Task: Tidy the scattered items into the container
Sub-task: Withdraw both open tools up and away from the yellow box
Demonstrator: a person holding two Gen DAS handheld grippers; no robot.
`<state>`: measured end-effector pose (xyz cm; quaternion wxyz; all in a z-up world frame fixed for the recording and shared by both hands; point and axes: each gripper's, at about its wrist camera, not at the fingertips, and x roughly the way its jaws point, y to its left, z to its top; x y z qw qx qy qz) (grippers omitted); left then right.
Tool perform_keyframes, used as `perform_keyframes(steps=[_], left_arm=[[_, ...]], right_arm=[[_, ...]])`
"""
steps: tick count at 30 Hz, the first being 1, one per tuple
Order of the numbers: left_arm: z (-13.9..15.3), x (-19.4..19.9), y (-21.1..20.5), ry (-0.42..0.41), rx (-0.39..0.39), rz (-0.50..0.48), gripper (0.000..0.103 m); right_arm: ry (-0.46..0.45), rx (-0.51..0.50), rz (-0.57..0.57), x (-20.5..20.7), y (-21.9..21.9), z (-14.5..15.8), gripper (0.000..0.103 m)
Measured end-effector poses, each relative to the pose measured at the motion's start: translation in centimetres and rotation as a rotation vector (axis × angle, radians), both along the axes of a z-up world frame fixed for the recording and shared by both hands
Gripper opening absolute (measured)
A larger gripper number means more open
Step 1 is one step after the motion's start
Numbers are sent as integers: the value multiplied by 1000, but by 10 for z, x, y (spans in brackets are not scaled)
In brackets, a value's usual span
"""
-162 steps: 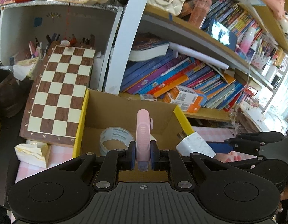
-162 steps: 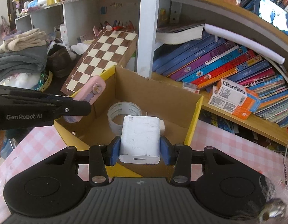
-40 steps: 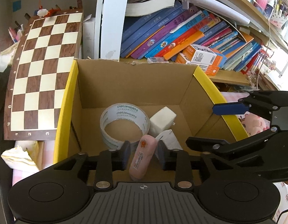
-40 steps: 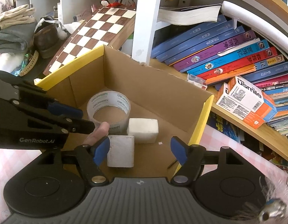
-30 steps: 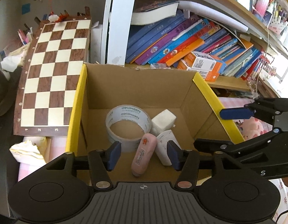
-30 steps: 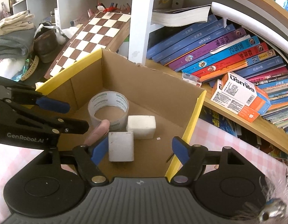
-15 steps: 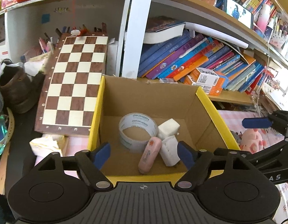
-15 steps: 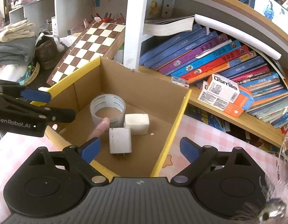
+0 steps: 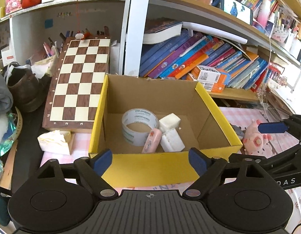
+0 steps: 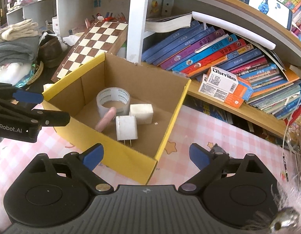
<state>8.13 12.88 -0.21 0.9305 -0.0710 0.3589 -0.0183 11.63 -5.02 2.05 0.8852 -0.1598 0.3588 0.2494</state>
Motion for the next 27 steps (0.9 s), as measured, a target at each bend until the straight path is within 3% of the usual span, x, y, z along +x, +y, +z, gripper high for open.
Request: perform_keyframes(steps=[27], left_arm=[[-8,-42,-38,66,49,-21,89]], right_arm=[[58,1,-62,-47,-40,-19,101]])
